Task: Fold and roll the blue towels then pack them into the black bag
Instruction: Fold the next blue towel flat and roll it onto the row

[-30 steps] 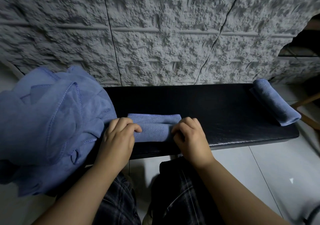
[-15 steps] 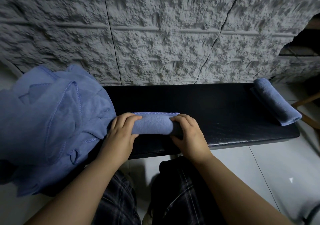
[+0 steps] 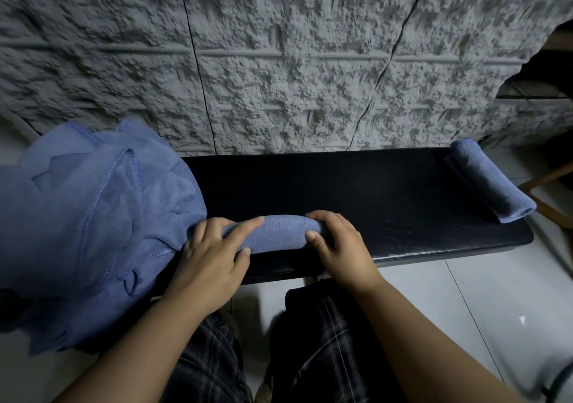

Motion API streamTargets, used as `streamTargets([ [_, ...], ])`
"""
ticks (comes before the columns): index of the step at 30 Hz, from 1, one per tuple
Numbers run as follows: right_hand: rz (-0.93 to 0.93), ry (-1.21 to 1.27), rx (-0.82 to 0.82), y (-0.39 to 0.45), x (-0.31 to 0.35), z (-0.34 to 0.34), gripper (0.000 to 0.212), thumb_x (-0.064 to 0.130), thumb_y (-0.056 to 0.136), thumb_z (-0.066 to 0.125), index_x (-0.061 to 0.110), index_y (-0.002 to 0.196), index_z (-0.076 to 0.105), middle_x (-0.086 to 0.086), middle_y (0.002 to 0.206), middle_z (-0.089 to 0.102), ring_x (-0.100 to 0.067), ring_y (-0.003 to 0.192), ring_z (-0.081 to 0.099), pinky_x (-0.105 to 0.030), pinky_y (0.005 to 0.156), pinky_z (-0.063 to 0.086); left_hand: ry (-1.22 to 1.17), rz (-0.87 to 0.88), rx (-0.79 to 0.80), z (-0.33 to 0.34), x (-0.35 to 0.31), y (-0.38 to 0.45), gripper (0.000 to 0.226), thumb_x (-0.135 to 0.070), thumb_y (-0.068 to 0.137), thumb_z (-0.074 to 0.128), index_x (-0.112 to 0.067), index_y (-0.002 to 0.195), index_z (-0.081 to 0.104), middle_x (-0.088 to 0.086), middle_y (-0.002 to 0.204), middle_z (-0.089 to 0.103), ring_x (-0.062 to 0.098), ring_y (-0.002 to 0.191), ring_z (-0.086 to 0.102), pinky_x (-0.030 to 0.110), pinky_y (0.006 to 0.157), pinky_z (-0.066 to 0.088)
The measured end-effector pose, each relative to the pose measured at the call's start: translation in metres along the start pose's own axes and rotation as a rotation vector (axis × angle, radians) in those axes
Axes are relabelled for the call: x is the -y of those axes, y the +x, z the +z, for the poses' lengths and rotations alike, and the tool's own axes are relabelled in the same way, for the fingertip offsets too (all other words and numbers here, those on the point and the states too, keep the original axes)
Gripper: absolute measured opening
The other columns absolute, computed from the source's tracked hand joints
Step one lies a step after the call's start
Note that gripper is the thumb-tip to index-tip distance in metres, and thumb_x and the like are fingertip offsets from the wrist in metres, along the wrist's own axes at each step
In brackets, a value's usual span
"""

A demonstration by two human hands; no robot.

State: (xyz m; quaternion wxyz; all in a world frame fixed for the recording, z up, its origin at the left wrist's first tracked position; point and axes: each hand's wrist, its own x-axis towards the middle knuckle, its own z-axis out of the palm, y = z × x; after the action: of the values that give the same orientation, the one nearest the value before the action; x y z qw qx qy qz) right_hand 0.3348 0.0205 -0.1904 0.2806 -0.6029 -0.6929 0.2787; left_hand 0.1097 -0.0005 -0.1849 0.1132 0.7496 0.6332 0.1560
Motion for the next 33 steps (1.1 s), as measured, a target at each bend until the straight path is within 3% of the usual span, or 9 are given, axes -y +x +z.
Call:
streamTargets([
  [3, 0.020, -0.045, 0.002, 0.006, 0.004, 0.001, 0.025, 0.034, 0.095, 0.050, 0.031, 0.120, 0.054, 0.014, 0.112, 0.054, -0.011, 0.107, 0.048, -0.041, 0.098, 0.038, 0.125, 0.023, -0.041, 0.001, -0.002, 0.004, 0.052, -0.041, 0.080, 0.032, -0.042, 0.130, 0.042, 0.001, 0.117, 0.053, 0.022, 0.120, 0.037, 0.044, 0.098, 0.029],
  [6, 0.081, -0.239, 0.025, 0.012, 0.009, 0.006, 0.032, 0.039, 0.099, 0.036, 0.029, 0.125, 0.051, 0.006, 0.121, 0.053, -0.016, 0.113, 0.039, -0.032, 0.095, 0.026, 0.190, 0.072, -0.095, 0.002, -0.013, 0.014, 0.049, -0.041, 0.083, 0.034, -0.020, 0.121, 0.058, 0.004, 0.122, 0.058, 0.026, 0.128, 0.042, 0.042, 0.104, 0.021],
  [10, 0.012, -0.535, -0.176, 0.013, 0.021, 0.019, 0.043, 0.032, 0.089, 0.029, 0.015, 0.108, 0.064, -0.004, 0.118, 0.060, -0.027, 0.114, 0.049, -0.044, 0.100, 0.026, 0.217, 0.049, -0.099, 0.012, -0.032, 0.032, 0.045, -0.032, 0.089, 0.029, -0.004, 0.099, 0.063, 0.011, 0.103, 0.068, 0.028, 0.120, 0.054, 0.043, 0.106, 0.030],
  [12, -0.071, -0.634, -0.199, 0.015, 0.031, 0.026, 0.044, 0.021, 0.082, 0.033, 0.009, 0.105, 0.068, -0.008, 0.120, 0.063, -0.029, 0.116, 0.055, -0.043, 0.103, 0.024, 0.228, 0.052, -0.053, 0.016, -0.033, 0.034, 0.047, -0.029, 0.089, 0.027, -0.008, 0.112, 0.063, 0.011, 0.113, 0.067, 0.028, 0.121, 0.053, 0.044, 0.105, 0.034],
  [16, -0.193, -0.694, -0.042, 0.010, 0.035, 0.037, 0.053, 0.020, 0.085, 0.033, 0.001, 0.129, 0.054, -0.012, 0.132, 0.057, -0.028, 0.127, 0.050, -0.040, 0.110, 0.025, 0.236, 0.093, -0.005, 0.018, -0.026, 0.029, 0.052, -0.031, 0.090, 0.024, -0.021, 0.137, 0.046, 0.003, 0.136, 0.053, 0.025, 0.130, 0.044, 0.044, 0.105, 0.034],
  [21, -0.178, -0.654, 0.079, 0.003, 0.026, 0.041, 0.076, 0.040, 0.076, 0.040, 0.000, 0.141, 0.037, -0.013, 0.148, 0.038, -0.026, 0.140, 0.029, -0.040, 0.115, 0.014, 0.070, -0.043, 0.047, 0.019, -0.026, 0.026, 0.065, -0.043, 0.084, 0.007, -0.031, 0.146, 0.023, -0.010, 0.153, 0.023, 0.014, 0.143, 0.013, 0.036, 0.115, 0.008],
  [25, -0.176, -0.648, 0.086, 0.007, 0.025, 0.042, 0.073, 0.056, 0.093, 0.027, 0.003, 0.143, 0.037, -0.009, 0.148, 0.039, -0.023, 0.141, 0.028, -0.038, 0.112, 0.012, 0.025, -0.064, 0.087, 0.020, -0.024, 0.030, 0.068, -0.046, 0.080, -0.002, -0.038, 0.146, 0.012, -0.018, 0.154, 0.011, 0.008, 0.144, 0.001, 0.033, 0.115, 0.001],
  [29, -0.201, -0.576, 0.087, 0.013, 0.025, 0.039, 0.061, 0.050, 0.100, 0.018, 0.011, 0.143, 0.038, -0.002, 0.148, 0.040, -0.020, 0.141, 0.026, -0.034, 0.114, 0.006, -0.120, -0.140, 0.127, 0.021, -0.020, 0.038, 0.075, -0.051, 0.073, -0.006, -0.041, 0.145, 0.013, -0.030, 0.146, 0.000, 0.001, 0.141, -0.004, 0.032, 0.117, 0.004],
  [33, -0.189, -0.484, 0.080, 0.017, 0.024, 0.040, 0.055, 0.047, 0.100, 0.021, 0.017, 0.141, 0.041, 0.003, 0.146, 0.043, -0.015, 0.140, 0.023, -0.030, 0.114, 0.002, -0.321, -0.127, 0.089, 0.020, -0.012, 0.042, 0.071, -0.054, 0.074, 0.003, -0.041, 0.140, 0.026, -0.035, 0.138, 0.012, -0.013, 0.125, 0.008, 0.007, 0.106, 0.000],
])
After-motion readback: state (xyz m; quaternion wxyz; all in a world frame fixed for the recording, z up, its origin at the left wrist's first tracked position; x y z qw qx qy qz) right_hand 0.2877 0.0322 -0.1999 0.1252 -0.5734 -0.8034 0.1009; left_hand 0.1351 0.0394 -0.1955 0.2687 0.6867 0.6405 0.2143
